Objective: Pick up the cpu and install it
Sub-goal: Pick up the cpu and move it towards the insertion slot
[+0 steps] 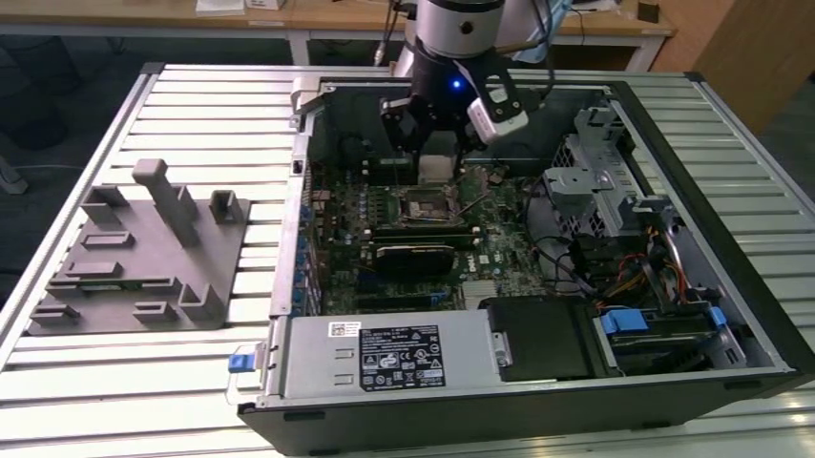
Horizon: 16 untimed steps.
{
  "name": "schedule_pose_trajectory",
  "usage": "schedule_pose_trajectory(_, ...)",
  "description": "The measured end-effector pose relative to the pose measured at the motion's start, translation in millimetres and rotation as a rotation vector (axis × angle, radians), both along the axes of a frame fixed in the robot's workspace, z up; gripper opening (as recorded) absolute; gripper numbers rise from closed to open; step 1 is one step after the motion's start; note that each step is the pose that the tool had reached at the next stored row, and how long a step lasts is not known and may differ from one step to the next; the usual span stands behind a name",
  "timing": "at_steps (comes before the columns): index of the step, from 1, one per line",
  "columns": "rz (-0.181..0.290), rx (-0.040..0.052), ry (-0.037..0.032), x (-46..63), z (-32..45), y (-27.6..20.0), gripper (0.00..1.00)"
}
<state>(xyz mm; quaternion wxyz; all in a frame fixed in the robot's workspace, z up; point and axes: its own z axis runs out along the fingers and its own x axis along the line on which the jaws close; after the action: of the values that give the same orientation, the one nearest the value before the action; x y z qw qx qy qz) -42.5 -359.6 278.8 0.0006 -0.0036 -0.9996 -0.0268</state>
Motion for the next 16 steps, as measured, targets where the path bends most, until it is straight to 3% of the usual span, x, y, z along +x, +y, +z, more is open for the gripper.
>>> schedule_pose_trajectory(10, 0.011, -0.0016, 0.0004, 0.9, -18.1, 5.3, 0.55)
schedule_pose_trajectory(14, 0.011, -0.0088, 0.0010, 0.9, -25.2, 6.5, 0.55)
schedule_pose_trajectory(16, 0.011, -0.0184, 0.0011, 0.9, -27.0, 6.6, 0.55)
